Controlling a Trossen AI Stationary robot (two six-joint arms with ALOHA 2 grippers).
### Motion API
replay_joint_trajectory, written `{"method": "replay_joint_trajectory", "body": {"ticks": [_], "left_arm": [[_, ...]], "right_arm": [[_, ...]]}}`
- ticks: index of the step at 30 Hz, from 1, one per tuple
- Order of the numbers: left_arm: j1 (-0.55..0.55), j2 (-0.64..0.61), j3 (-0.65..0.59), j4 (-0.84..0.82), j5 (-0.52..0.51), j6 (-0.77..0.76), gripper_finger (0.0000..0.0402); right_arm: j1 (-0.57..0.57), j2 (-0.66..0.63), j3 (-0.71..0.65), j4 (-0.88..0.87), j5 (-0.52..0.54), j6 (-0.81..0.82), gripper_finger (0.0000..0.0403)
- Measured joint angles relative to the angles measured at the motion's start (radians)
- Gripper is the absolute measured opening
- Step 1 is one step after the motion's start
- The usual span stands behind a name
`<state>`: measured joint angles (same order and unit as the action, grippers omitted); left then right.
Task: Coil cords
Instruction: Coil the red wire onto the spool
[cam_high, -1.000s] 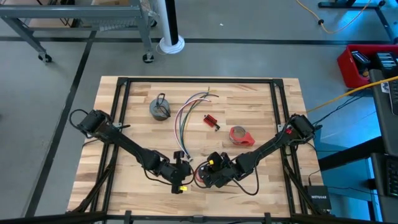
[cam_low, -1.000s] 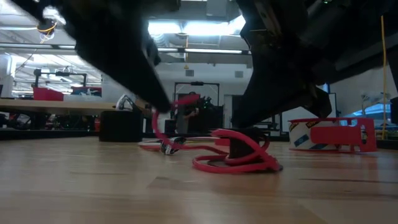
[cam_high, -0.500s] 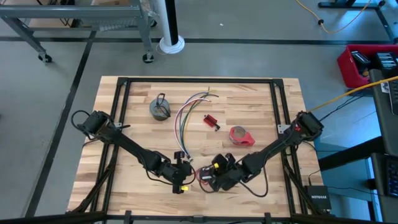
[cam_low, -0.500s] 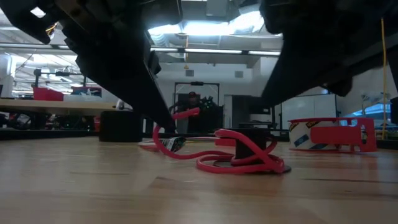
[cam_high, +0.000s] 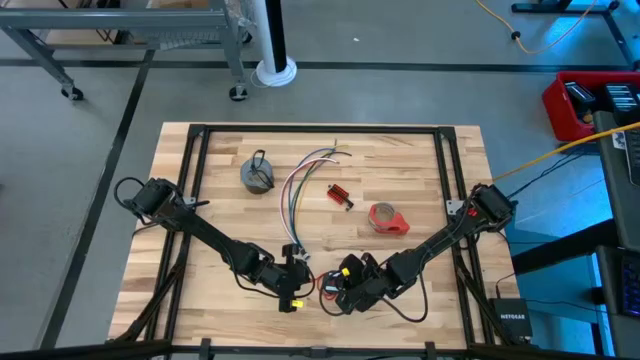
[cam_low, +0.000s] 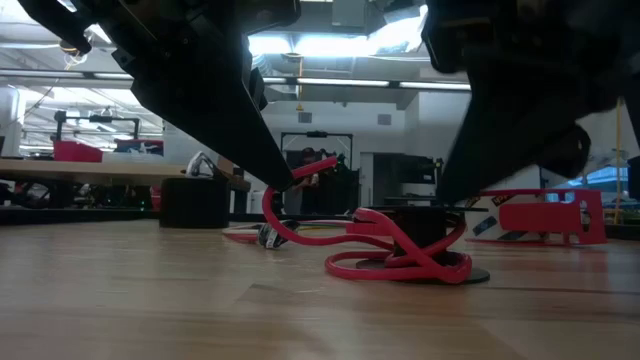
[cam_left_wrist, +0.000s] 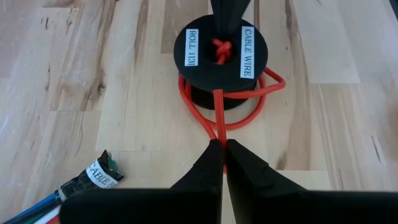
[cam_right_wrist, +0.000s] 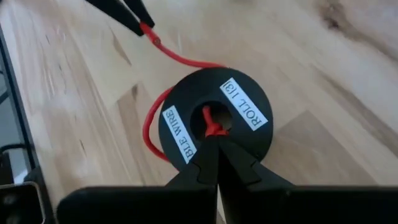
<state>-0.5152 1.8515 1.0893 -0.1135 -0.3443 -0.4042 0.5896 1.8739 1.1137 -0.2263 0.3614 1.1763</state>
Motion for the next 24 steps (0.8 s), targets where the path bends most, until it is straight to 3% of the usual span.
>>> {"method": "replay_joint_trajectory", "body": {"ticks": [14,24], "left_arm": [[0.000,0.000,0.000,0.050,0.001,-0.012,0.0001],[-0.021,0.000,0.000,0.065,0.056,-0.041,0.0001]], "right_arm": [[-0.001,0.029,0.001,0.051,0.012,0.054,0.0003],[-0.001,0.030,0.001,0.047,0.030,0.106,0.0003]]}}
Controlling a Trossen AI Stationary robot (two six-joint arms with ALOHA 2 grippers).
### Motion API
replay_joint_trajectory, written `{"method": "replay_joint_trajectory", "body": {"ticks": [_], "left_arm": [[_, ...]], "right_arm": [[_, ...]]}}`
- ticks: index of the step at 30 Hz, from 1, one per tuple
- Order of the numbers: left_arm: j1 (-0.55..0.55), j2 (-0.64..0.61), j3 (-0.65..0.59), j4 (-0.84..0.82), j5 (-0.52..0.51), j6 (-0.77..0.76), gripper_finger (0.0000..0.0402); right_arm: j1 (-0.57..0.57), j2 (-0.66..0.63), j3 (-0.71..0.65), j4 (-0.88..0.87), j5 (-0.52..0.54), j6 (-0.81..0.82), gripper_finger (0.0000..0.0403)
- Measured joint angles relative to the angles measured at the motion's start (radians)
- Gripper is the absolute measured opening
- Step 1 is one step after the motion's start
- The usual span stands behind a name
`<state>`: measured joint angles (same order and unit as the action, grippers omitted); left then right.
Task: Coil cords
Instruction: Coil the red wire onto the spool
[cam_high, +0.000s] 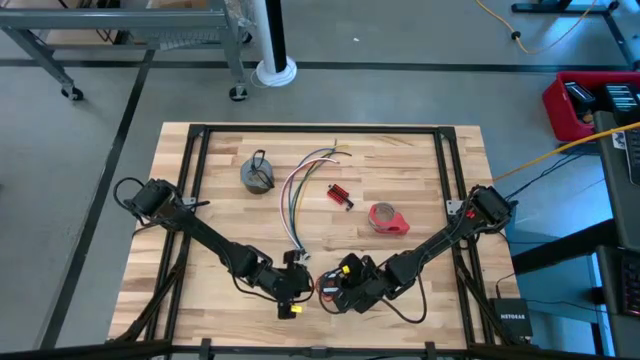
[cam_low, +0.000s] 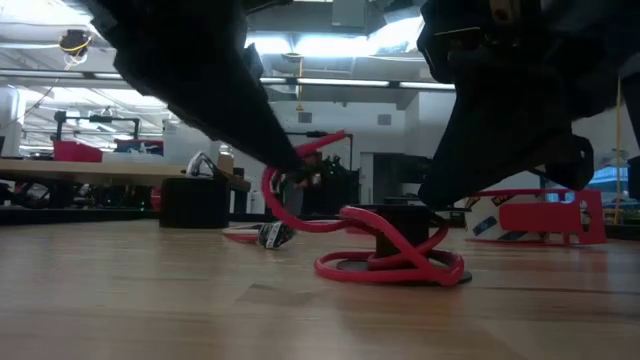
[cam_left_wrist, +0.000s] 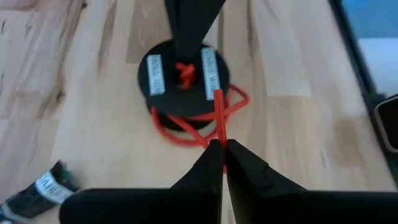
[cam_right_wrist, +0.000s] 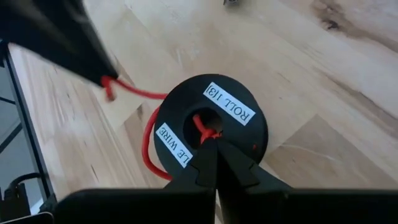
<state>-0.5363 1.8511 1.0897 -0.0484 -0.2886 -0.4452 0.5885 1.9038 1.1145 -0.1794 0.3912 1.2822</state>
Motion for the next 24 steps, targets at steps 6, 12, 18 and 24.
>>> {"method": "replay_joint_trajectory", "body": {"ticks": [6,12,18,24], "left_arm": [[0.000,0.036,0.000,0.137,0.063,0.032,0.0001],[0.001,0.071,0.000,0.173,0.082,0.023,0.0001],[0.003,0.071,0.000,0.201,0.087,0.021,0.0001],[0.019,0.072,0.000,0.228,0.088,0.037,0.0001]], "right_arm": [[0.000,0.000,-0.001,0.004,0.007,0.020,0.0003],[-0.001,0.001,-0.001,0.008,0.009,0.023,0.0003],[-0.026,0.001,-0.002,0.024,-0.006,0.025,0.0003],[-0.040,0.011,-0.002,0.060,-0.020,0.024,0.0003]]}}
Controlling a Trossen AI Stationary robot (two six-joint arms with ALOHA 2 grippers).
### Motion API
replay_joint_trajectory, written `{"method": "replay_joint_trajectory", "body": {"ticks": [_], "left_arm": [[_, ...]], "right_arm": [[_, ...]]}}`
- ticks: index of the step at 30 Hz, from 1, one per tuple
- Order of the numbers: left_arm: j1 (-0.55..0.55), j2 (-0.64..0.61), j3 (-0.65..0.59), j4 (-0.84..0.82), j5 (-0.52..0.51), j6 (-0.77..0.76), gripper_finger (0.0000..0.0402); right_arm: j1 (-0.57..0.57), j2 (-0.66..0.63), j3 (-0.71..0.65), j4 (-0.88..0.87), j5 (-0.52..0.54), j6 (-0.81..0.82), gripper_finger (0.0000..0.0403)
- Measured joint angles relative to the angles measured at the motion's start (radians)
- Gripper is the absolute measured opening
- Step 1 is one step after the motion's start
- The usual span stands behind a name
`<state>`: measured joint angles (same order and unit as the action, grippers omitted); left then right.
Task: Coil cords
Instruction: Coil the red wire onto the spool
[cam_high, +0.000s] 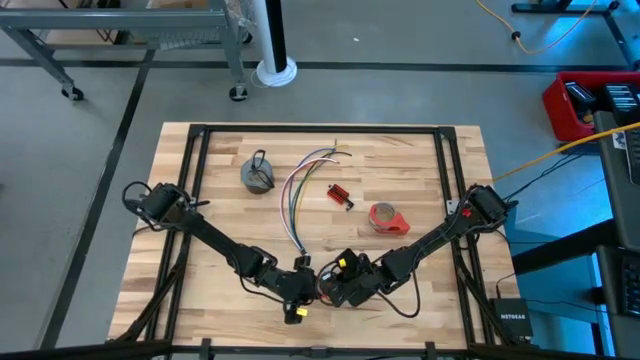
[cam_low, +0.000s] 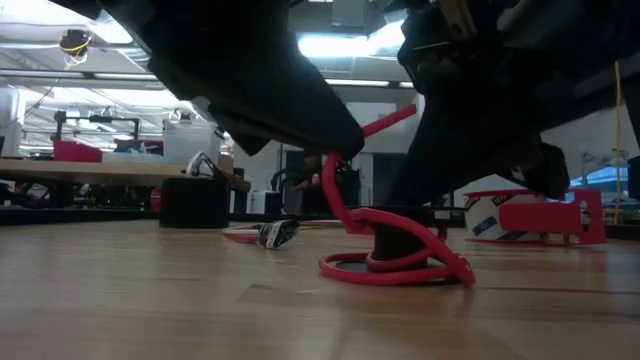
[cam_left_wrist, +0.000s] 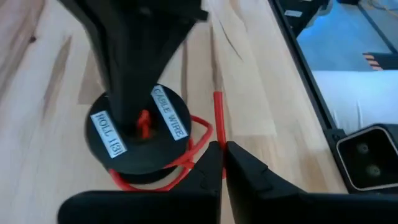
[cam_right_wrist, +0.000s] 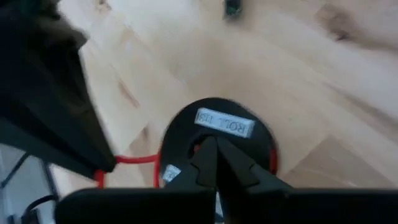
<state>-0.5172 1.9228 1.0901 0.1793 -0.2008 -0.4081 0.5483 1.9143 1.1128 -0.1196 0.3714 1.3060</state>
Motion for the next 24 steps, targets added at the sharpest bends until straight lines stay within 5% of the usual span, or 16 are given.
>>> {"method": "replay_joint_trajectory", "body": {"ticks": [24], "left_arm": [[0.015,0.001,0.000,-0.022,0.008,-0.012,0.0001]], "right_arm": [[0.000,0.021,0.000,0.093,-0.002,-0.079,0.0003]]}}
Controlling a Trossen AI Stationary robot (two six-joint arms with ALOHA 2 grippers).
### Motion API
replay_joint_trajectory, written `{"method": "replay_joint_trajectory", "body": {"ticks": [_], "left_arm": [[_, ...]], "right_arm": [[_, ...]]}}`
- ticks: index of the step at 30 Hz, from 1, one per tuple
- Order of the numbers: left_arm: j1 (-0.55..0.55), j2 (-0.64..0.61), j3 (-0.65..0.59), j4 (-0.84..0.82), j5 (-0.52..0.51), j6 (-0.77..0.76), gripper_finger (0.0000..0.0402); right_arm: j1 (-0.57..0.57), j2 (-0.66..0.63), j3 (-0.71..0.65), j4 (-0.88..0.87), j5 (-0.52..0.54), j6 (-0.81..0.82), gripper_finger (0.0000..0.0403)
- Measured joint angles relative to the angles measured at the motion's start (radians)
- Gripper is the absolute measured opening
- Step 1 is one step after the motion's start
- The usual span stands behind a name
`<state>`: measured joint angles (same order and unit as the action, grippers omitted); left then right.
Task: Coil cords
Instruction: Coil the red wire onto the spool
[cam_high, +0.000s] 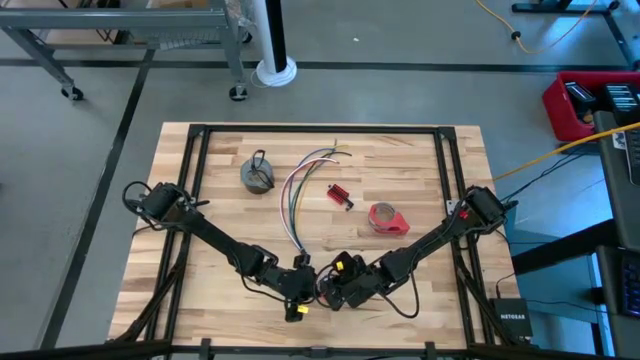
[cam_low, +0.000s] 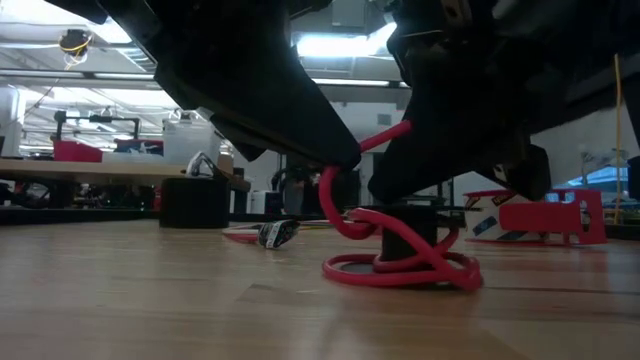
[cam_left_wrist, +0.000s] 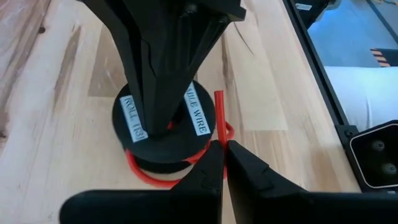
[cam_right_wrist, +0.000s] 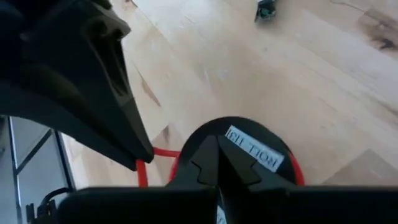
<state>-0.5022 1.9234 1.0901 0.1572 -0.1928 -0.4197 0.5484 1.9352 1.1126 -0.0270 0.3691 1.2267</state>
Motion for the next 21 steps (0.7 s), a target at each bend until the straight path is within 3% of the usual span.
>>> {"method": "replay_joint_trajectory", "body": {"ticks": [9,13,21], "left_arm": [[0.000,0.000,0.000,0.001,0.000,0.007,0.0001],[0.000,0.000,0.000,0.001,0.000,0.007,0.0001],[0.000,0.000,0.000,-0.003,0.000,0.007,0.0001]], "right_arm": [[0.000,-0.001,0.000,0.009,-0.034,-0.001,0.0003],[0.001,-0.014,0.000,0.012,0.000,-0.002,0.0003],[0.001,-0.097,0.000,-0.046,0.005,-0.029,0.0003]]}}
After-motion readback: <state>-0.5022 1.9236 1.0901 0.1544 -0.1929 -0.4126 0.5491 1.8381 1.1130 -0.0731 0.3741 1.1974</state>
